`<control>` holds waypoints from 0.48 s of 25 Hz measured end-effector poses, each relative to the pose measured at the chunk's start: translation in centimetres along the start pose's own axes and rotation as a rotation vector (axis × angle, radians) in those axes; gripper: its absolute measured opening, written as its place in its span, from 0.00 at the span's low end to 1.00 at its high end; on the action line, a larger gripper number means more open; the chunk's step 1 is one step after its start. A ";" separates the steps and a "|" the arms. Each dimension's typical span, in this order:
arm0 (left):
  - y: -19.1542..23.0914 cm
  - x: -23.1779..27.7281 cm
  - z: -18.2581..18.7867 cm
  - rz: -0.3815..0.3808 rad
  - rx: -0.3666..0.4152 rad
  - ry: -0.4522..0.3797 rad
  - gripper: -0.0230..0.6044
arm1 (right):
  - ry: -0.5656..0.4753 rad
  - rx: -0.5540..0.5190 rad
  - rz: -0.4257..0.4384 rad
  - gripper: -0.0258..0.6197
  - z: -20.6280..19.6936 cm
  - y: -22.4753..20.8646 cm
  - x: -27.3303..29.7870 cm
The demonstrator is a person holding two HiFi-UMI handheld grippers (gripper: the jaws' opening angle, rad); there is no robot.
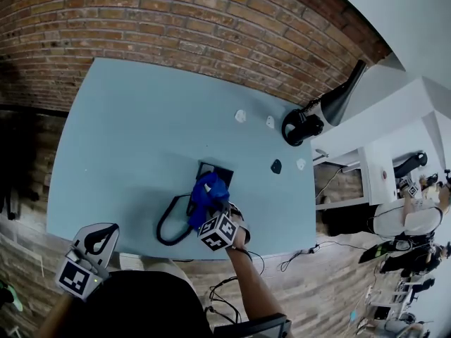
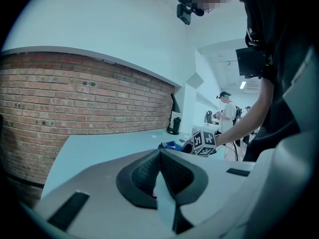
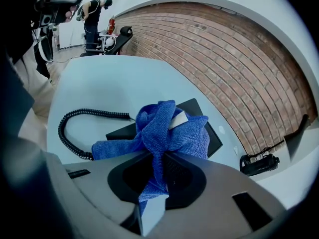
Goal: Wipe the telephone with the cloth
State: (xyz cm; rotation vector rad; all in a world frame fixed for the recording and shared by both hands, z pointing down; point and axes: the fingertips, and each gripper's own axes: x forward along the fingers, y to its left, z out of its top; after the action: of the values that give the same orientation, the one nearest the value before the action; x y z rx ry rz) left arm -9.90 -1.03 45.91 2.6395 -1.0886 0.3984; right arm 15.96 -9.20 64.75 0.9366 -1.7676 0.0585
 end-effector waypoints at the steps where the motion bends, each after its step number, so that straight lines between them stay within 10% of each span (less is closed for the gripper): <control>1: 0.1 0.0 0.0 0.001 -0.001 0.001 0.06 | 0.001 0.003 0.005 0.15 -0.2 0.4 -0.1; 12: 0.4 -0.1 0.1 0.006 -0.013 0.010 0.06 | 0.033 0.047 0.072 0.15 -1.9 4.3 -0.8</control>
State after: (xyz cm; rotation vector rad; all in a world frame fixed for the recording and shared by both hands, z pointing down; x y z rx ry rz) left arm -10.20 -1.25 45.88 2.6208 -1.0920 0.4038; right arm 14.90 -4.96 66.53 0.9004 -1.7756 0.1609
